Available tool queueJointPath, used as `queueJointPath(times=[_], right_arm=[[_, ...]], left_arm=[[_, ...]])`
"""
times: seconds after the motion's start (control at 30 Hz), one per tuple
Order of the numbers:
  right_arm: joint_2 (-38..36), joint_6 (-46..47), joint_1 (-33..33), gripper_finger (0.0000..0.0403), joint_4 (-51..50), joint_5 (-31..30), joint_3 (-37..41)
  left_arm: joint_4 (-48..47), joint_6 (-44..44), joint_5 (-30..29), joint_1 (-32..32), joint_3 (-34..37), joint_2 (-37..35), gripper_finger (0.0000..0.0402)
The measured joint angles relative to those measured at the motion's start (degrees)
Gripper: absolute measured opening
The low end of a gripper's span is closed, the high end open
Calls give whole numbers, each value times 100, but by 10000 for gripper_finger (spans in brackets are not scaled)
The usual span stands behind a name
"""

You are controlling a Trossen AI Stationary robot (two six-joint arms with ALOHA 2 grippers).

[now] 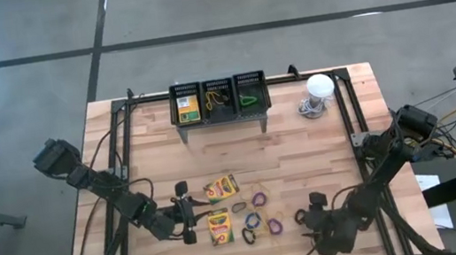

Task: Pick & Place Office Desk Supplies
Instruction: Put the black spring key chain into the right black bin

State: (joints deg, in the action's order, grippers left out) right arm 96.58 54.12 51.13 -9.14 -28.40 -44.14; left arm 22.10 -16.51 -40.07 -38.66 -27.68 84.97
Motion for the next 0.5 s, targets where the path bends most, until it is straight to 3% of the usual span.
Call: queueJointPath(times=[0.23, 0.37, 0.5], right_arm=[[19, 133, -161, 223, -184, 23, 13], [169, 217, -313, 220, -205, 375, 22], [184, 108, -367, 190, -226, 382, 20]], left_arm=[[38, 0, 0, 25, 0, 0, 107], [36, 0, 0, 25, 0, 0, 107], [38, -1, 0, 33, 0, 0, 107]])
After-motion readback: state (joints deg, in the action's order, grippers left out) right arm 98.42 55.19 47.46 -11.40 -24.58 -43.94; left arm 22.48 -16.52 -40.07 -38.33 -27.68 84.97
